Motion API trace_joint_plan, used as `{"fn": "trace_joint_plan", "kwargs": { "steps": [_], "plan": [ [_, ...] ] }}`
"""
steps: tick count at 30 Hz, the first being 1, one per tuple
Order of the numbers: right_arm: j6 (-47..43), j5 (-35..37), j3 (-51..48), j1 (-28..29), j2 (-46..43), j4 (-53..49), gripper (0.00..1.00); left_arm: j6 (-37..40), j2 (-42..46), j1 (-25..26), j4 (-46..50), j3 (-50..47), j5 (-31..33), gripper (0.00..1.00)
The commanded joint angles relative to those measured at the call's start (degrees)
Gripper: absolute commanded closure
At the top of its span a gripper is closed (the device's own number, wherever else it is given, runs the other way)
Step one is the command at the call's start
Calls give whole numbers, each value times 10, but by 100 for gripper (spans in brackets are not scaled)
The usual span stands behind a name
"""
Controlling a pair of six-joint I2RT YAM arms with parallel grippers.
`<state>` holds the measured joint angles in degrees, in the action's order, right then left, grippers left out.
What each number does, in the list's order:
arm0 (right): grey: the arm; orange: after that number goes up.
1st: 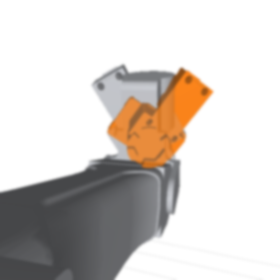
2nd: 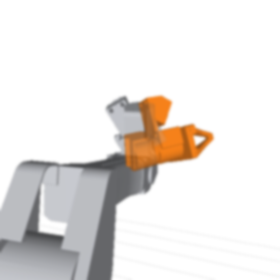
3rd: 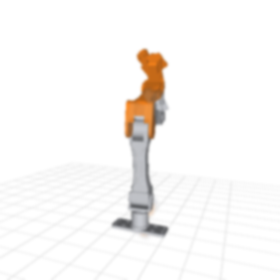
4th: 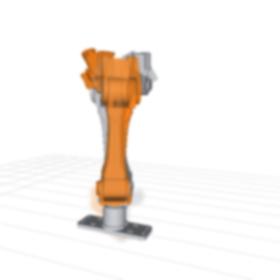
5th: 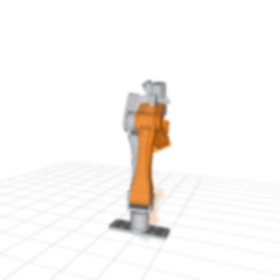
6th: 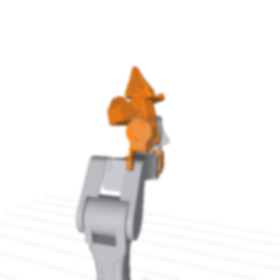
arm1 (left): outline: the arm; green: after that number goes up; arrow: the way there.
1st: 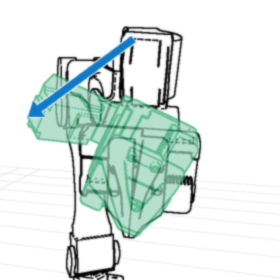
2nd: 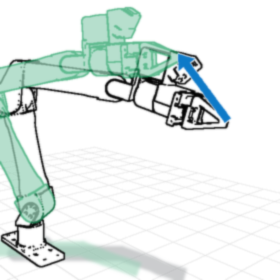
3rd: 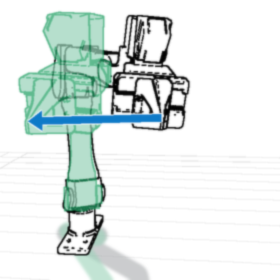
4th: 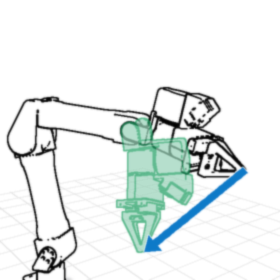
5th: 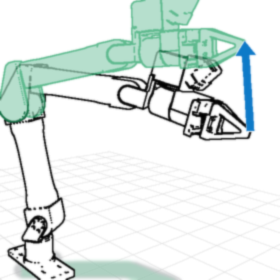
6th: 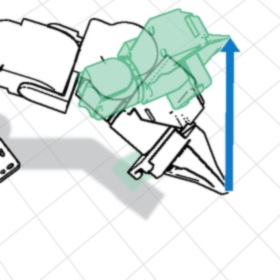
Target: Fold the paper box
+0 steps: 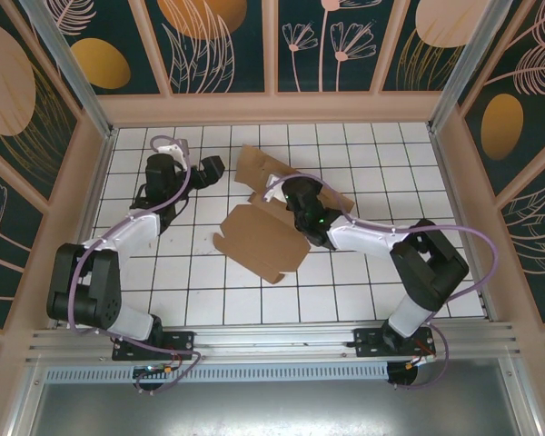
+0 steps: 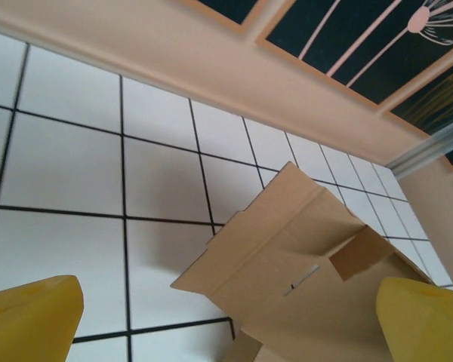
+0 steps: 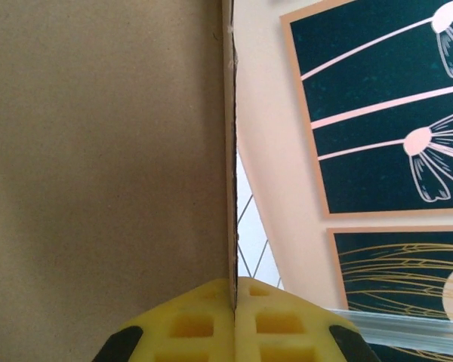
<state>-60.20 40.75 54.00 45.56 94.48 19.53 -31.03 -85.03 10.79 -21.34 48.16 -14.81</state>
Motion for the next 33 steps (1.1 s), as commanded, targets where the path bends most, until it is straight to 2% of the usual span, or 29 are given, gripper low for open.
{"fn": "trace_joint_plan", "kwargs": {
  "steps": [1,5,9,17,24,33],
  "plan": [
    [-27,44,6,18,13,53,100,32,16,-5,19,7,53,1],
    [-32,68,9,38,22,66,100,18,-2,-17,35,25,73,1],
    [-119,86,-29,60,37,175,100,-25,-27,-43,12,26,28,1],
    [-178,92,-64,80,54,259,100,-68,-76,-74,-5,39,-20,1],
    [-182,85,-73,77,74,275,100,-52,-128,-76,38,108,-94,1],
    [-199,65,-81,79,85,306,100,-40,-200,-76,75,179,-128,2]
  ]
}}
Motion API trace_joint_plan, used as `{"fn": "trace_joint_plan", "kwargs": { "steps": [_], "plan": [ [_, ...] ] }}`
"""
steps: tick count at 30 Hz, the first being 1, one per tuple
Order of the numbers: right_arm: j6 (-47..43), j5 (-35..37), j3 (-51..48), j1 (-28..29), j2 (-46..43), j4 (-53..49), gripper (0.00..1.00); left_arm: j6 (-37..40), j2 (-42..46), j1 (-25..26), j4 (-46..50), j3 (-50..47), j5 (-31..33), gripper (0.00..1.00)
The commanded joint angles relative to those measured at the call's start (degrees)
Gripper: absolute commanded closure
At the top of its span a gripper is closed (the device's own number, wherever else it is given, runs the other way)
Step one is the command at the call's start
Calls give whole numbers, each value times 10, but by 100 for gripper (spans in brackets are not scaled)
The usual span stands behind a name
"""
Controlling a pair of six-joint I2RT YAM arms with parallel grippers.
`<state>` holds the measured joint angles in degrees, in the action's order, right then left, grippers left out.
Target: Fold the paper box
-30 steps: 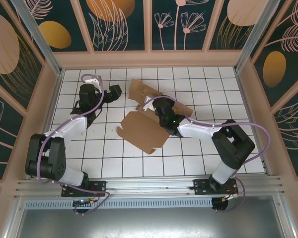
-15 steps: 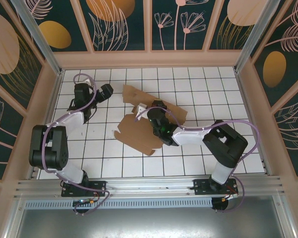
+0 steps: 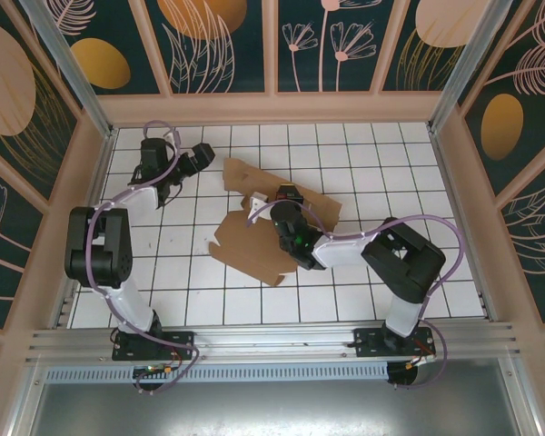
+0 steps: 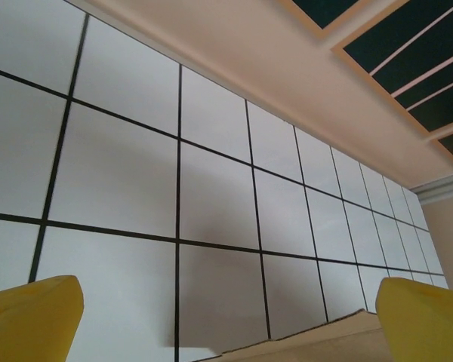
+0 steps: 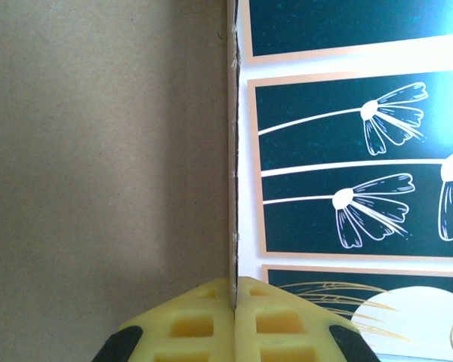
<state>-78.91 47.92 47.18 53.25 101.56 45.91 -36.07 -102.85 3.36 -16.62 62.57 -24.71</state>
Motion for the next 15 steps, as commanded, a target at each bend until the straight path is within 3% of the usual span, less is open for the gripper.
{"fn": "trace_joint_plan", "kwargs": {
  "steps": [1,8,12,15],
  "plan": [
    [-12,-7,-13,2,15,44,100,9,-32,-2,38,51,-38,2],
    [-9,-9,-10,7,16,43,100,-3,-101,-2,88,146,-87,7],
    [-2,-11,-8,8,9,27,100,22,-180,-2,211,260,-99,19],
    [5,-14,-7,8,3,14,100,23,-208,-1,226,288,-116,27]
  ]
}}
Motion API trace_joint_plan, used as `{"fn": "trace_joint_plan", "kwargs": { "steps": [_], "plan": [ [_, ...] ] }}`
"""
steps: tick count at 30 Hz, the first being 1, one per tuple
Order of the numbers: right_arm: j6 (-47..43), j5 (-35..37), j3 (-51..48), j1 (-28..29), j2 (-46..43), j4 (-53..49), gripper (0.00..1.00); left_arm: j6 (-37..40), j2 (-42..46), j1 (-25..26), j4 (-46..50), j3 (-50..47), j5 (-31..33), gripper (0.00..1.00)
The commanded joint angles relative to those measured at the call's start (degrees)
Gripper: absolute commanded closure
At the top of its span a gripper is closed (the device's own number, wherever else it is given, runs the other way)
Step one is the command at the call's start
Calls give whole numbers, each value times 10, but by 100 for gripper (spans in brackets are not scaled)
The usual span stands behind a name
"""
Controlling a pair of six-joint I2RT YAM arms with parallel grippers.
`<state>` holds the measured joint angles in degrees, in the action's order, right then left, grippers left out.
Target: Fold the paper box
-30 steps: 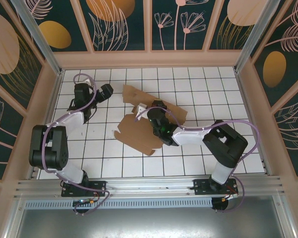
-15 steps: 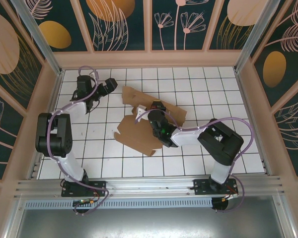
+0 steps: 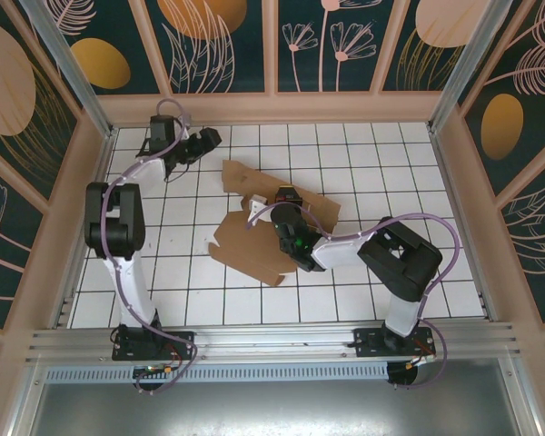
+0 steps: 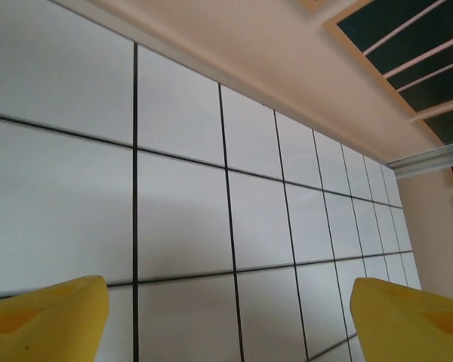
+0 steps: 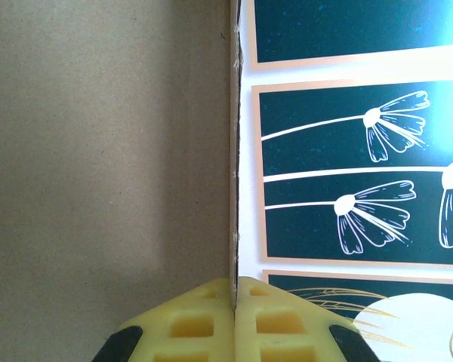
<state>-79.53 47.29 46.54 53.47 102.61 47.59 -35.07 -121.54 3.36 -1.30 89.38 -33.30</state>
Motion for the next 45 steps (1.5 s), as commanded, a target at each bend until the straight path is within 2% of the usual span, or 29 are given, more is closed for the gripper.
{"fn": "trace_joint_plan", "kwargs": {
  "steps": [1,6,13,22,27,31,37,40,45],
  "plan": [
    [12,-8,1,6,-9,-4,100,13,-22,-1,67,15,-35,30],
    [22,-7,10,5,-6,-16,100,11,-31,9,53,3,-74,40],
    [36,-1,4,1,-8,-18,100,26,-1,38,22,-62,-103,41],
    [40,0,3,-7,-8,-22,100,47,74,42,1,-152,-131,41],
    [42,0,9,-8,-7,-21,100,40,119,49,-66,-226,-135,40],
    [37,-1,8,-8,-5,-6,100,48,132,58,-162,-293,-203,37],
    [30,0,5,-8,-3,5,100,37,144,58,-259,-369,-192,35],
    [33,0,6,-8,-5,0,100,75,148,58,-281,-387,-223,30],
    [37,0,7,-7,-3,-1,100,114,145,61,-302,-387,-234,28]
  ]
}}
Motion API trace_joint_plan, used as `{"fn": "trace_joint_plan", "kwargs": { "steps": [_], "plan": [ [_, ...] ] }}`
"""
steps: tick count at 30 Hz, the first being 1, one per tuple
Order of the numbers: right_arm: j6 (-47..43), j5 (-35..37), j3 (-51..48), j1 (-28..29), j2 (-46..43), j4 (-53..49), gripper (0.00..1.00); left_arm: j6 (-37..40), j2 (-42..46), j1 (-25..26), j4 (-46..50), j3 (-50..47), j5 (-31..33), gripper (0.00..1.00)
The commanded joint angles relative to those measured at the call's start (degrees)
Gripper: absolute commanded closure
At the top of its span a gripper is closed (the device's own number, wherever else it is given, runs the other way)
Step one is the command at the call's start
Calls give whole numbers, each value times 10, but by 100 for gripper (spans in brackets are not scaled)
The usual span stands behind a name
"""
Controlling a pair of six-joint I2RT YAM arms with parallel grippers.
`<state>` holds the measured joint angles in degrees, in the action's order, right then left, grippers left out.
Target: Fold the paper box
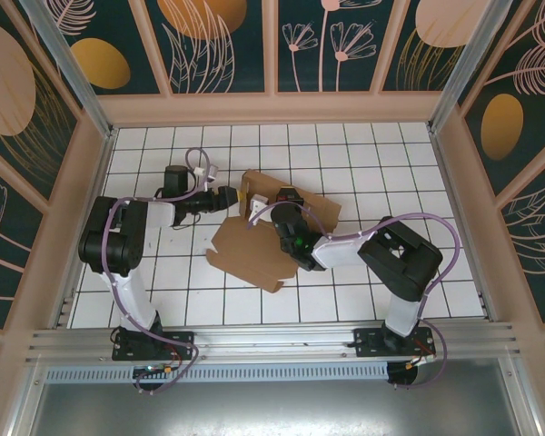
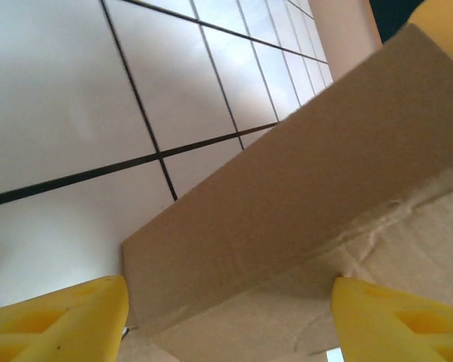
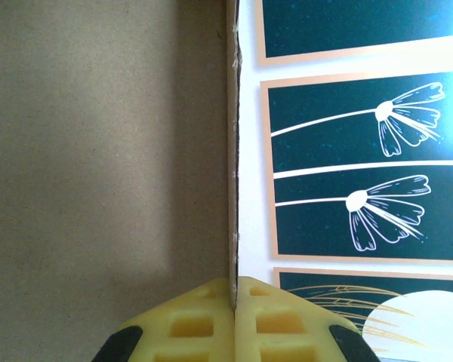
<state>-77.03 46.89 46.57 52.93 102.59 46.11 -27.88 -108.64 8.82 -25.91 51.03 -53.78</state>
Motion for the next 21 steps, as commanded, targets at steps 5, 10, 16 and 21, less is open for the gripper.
{"fn": "trace_joint_plan", "kwargs": {
  "steps": [5,10,16,21],
  "plan": [
    [13,3,9,1,-4,13,100,78,6,11,-37,14,-9,28],
    [9,3,8,3,-7,13,100,101,-13,17,16,43,4,33],
    [-67,10,-13,8,15,109,100,120,12,24,10,18,40,34],
    [-95,3,-24,8,29,150,100,119,32,24,-14,-1,85,43]
  ]
}}
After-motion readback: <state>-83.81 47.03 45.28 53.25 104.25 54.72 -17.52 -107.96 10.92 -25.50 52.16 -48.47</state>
